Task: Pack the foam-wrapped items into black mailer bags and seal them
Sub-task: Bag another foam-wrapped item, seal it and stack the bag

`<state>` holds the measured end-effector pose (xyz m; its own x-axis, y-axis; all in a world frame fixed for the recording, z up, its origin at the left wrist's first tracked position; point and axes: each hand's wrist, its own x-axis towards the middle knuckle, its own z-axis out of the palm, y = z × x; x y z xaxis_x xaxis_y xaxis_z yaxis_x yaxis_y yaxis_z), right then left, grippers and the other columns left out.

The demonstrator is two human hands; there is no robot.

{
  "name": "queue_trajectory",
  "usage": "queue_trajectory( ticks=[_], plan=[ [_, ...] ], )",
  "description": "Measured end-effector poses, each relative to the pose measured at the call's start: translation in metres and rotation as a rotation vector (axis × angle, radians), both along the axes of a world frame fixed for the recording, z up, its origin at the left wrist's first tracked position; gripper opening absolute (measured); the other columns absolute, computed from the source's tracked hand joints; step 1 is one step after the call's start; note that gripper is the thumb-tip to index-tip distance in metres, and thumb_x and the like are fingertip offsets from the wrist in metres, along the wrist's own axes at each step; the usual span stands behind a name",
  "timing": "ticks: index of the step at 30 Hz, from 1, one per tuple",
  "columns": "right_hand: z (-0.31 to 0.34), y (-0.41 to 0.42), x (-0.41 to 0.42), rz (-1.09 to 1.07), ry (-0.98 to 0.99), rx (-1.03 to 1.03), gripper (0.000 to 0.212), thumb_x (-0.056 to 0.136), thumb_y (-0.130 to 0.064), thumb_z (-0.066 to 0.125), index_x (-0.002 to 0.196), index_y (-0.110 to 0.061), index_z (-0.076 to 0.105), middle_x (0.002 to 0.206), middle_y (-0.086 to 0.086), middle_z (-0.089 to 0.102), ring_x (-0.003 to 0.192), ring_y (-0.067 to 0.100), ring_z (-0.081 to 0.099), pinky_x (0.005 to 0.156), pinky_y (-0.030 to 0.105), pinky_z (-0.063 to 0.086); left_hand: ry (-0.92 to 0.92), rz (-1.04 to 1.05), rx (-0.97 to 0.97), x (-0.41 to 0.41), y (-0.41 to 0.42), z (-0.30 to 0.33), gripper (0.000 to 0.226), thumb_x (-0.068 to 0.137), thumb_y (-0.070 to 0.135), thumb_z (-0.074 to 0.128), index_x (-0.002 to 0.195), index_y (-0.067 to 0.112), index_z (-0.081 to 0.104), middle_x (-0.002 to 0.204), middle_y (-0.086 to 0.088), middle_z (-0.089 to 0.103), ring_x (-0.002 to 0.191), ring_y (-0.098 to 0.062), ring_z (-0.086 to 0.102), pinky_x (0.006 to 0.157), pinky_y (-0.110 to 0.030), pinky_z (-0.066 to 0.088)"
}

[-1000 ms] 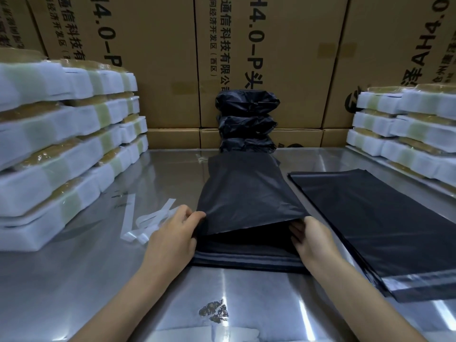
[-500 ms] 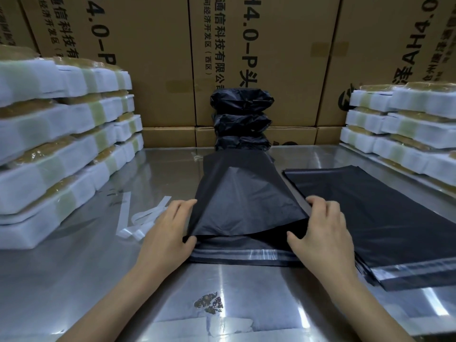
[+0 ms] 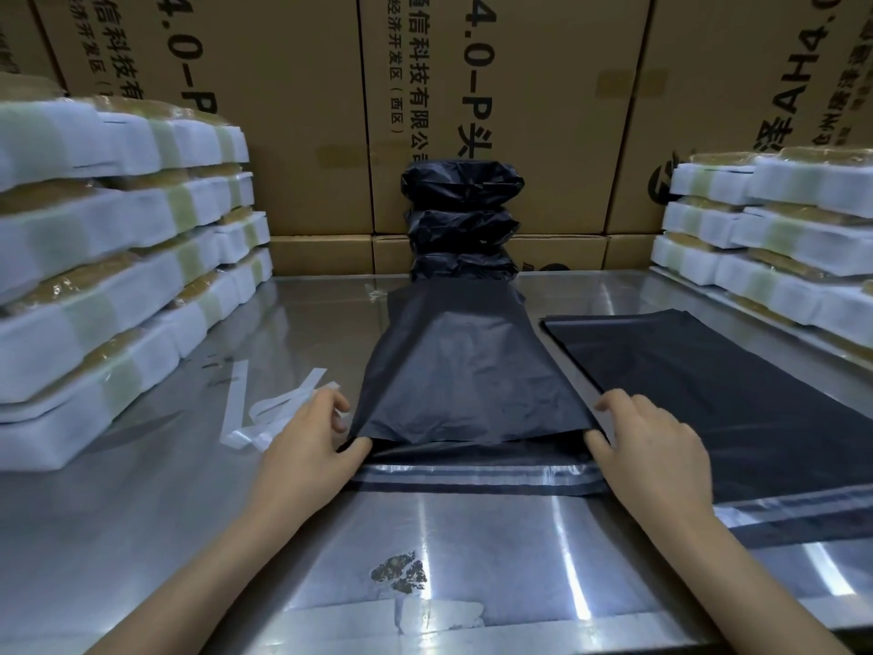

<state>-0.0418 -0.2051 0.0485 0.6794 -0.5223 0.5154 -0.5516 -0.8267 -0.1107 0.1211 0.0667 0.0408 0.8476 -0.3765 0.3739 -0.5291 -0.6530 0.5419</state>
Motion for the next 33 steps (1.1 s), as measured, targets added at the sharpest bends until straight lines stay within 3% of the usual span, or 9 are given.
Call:
queue_trajectory(
  ticks=[5,8,13,16,20,23,26,30,33],
  plan=[
    [0.000,-0.001,0.002,-0.014,0.005,0.054,0.017,0.090,-0.017,0.050,0.107,-0.017,0.053,0.073,-0.004,0.053,0.067,0.021,0.046,0.063,0.033,0.030,0.004,0.021,0.012,-0.001,0.001,0.001,0.022,0.085,0.012,0.055,0.095,0.029,0.045,0.058,0.005,0.049,0.059,-0.009,0.049,0.056,-0.032,0.039],
    [-0.002,-0.002,0.003,-0.031,0.077,0.039,0.011,0.092,-0.020,0.047,0.102,-0.019,0.051,0.075,-0.006,0.053,0.068,0.018,0.041,0.063,0.032,0.027,-0.004,0.013,0.049,0.000,0.001,0.000,0.024,0.085,0.010,0.052,0.103,0.026,0.047,0.055,0.005,0.045,0.058,-0.013,0.048,0.055,-0.033,0.035],
    [0.000,-0.001,-0.001,-0.084,0.207,-0.014,0.014,0.093,-0.032,0.046,0.096,-0.026,0.058,0.082,-0.009,0.058,0.073,0.015,0.043,0.064,0.028,0.028,0.000,0.054,0.199,-0.004,0.002,-0.001,0.038,0.089,0.022,0.049,0.125,0.026,0.040,0.072,0.003,0.054,0.079,-0.021,0.057,0.062,-0.032,0.041],
    [0.003,0.003,-0.003,-0.101,0.241,-0.016,0.018,0.091,-0.036,0.047,0.100,-0.027,0.060,0.088,-0.009,0.061,0.082,0.015,0.053,0.069,0.028,0.032,-0.018,0.090,0.268,-0.009,0.000,0.000,0.044,0.091,0.028,0.047,0.132,0.023,0.035,0.099,-0.003,0.063,0.094,-0.023,0.058,0.071,-0.033,0.046],
    [0.008,0.001,-0.010,0.041,0.310,0.146,0.048,0.085,-0.050,0.050,0.131,-0.036,0.044,0.122,-0.010,0.051,0.115,0.015,0.045,0.092,0.032,0.037,0.176,-0.047,0.374,0.002,0.012,0.010,0.086,0.083,0.048,0.062,0.148,0.021,0.012,0.149,-0.003,0.028,0.134,-0.023,0.033,0.106,-0.038,0.035],
    [0.024,0.005,-0.004,0.263,0.067,0.297,0.065,0.078,-0.051,0.058,0.138,-0.037,0.039,0.136,-0.012,0.042,0.127,0.013,0.034,0.102,0.034,0.030,0.202,-0.285,0.377,0.015,0.003,0.035,0.117,0.069,0.064,0.070,0.150,0.028,-0.005,0.154,0.008,0.005,0.143,-0.017,0.011,0.116,-0.036,0.021],
    [0.036,0.018,0.031,0.318,-0.233,0.174,0.061,0.087,-0.051,0.050,0.141,-0.026,0.042,0.143,-0.006,0.043,0.134,0.014,0.033,0.109,0.035,0.027,-0.108,-0.305,0.275,0.015,-0.048,0.044,0.100,0.079,0.071,0.049,0.152,0.025,-0.003,0.159,0.007,-0.002,0.146,-0.018,0.002,0.119,-0.045,0.011],
    [0.012,0.031,0.077,0.184,-0.017,0.124,0.074,0.097,-0.057,0.026,0.154,-0.020,-0.004,0.162,-0.001,-0.009,0.148,0.017,-0.006,0.119,0.039,0.004,-0.296,-0.247,0.428,0.011,-0.093,0.014,0.081,0.091,0.067,0.024,0.148,0.027,-0.019,0.151,0.012,-0.031,0.143,-0.013,-0.023,0.114,-0.039,-0.011],
    [-0.014,0.017,0.083,0.073,0.099,0.275,0.082,0.094,-0.064,0.017,0.151,-0.016,-0.017,0.160,0.001,-0.019,0.148,0.018,-0.013,0.120,0.042,0.002,-0.221,-0.251,0.450,0.023,-0.095,-0.011,0.079,0.091,0.067,0.021,0.147,0.029,-0.019,0.149,0.013,-0.034,0.141,-0.010,-0.026,0.113,-0.035,-0.014]
  ],
)
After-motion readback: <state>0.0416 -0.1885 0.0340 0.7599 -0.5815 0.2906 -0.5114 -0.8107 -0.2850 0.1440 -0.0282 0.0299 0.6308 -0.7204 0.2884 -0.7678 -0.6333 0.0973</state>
